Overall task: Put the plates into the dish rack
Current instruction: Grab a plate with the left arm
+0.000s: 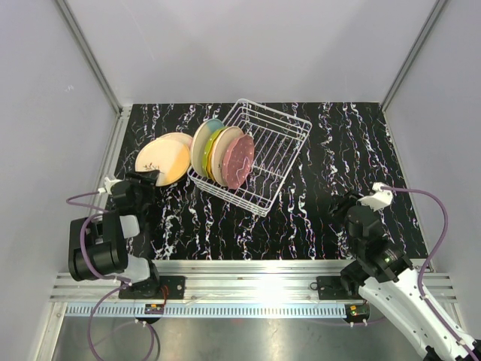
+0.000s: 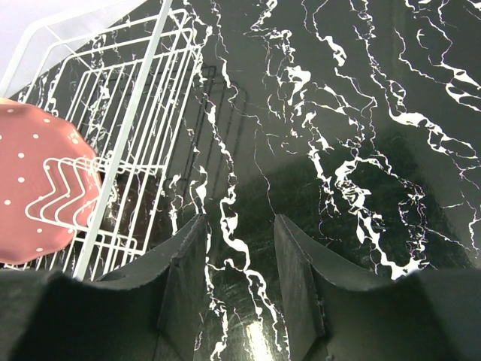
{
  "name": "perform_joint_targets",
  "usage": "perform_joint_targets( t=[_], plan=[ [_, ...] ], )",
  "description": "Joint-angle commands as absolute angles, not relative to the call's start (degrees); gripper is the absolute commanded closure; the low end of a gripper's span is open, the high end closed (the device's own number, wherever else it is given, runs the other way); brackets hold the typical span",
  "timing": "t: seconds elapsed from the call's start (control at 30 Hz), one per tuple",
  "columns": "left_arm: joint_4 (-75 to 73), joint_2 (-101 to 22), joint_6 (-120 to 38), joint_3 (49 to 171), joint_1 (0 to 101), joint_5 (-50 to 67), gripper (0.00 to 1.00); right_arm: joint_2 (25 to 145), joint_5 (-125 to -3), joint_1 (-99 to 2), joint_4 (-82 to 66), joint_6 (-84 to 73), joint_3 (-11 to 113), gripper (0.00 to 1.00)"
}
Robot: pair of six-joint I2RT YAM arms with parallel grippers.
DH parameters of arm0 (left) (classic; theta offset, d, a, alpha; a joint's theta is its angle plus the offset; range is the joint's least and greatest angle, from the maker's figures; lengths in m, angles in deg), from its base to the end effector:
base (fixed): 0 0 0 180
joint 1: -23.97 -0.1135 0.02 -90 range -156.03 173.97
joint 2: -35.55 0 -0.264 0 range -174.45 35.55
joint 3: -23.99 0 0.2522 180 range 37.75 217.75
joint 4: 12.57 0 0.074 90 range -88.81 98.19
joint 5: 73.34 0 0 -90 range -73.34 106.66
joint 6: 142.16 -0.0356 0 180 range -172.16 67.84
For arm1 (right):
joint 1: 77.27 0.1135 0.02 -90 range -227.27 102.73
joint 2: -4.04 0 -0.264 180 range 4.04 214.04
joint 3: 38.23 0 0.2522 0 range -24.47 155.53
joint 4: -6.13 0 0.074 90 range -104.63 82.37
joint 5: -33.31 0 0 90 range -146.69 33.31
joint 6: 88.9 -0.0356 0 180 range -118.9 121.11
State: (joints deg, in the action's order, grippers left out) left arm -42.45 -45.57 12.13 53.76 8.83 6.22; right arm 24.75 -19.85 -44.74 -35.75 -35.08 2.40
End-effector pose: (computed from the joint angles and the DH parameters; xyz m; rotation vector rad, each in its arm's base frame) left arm 0.2316 0.0560 0.1375 -1.1876 1.6254 -0.7362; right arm 0.1002 0.0386 0.2545 0.4704 1.8195 0.1943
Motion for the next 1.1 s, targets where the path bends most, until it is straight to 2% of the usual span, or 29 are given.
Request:
perform_joint_targets(
  t=[0.0,0.03,0.23,0.4,0.77,0.8,0.83,0.93,1.07],
  plan=[
    [-48.46,-47.32,11.82,54.45,8.06,5.41,0.31,25.66,-19.33,-44.67,-33.38,-34.05,3.48,0.52],
    [-48.90,-47.76,11.82,54.36,7.88,5.06,0.36,25.75,-19.25,-44.66,-33.38,-33.96,3.48,0.52],
    [-54.79,-51.81,13.14,51.99,7.71,4.00,0.42,26.19,-19.60,-44.75,-33.12,-33.88,3.48,0.52],
    [-58.39,-53.48,14.19,51.37,7.44,3.30,0.51,25.93,-19.51,-44.75,-33.30,-33.79,3.39,0.52],
    [-53.13,-48.74,12.09,53.21,7.09,4.00,0.71,25.49,-19.33,-44.75,-33.82,-33.87,3.83,0.52],
    [-51.91,-48.48,11.82,53.65,7.09,3.91,0.74,25.49,-19.42,-44.75,-33.82,-33.79,3.92,0.52],
    [-51.55,-48.39,11.47,54.35,7.09,3.39,0.82,25.49,-19.42,-44.75,-33.82,-33.70,3.92,0.52],
    [-50.23,-47.07,11.12,54.10,7.00,3.65,0.92,25.49,-19.33,-44.75,-33.91,-33.79,4.01,0.52],
    [-45.59,-43.13,10.06,54.97,7.00,4.09,1.00,25.40,-19.42,-44.75,-34.17,-33.79,4.27,0.52]
  ],
)
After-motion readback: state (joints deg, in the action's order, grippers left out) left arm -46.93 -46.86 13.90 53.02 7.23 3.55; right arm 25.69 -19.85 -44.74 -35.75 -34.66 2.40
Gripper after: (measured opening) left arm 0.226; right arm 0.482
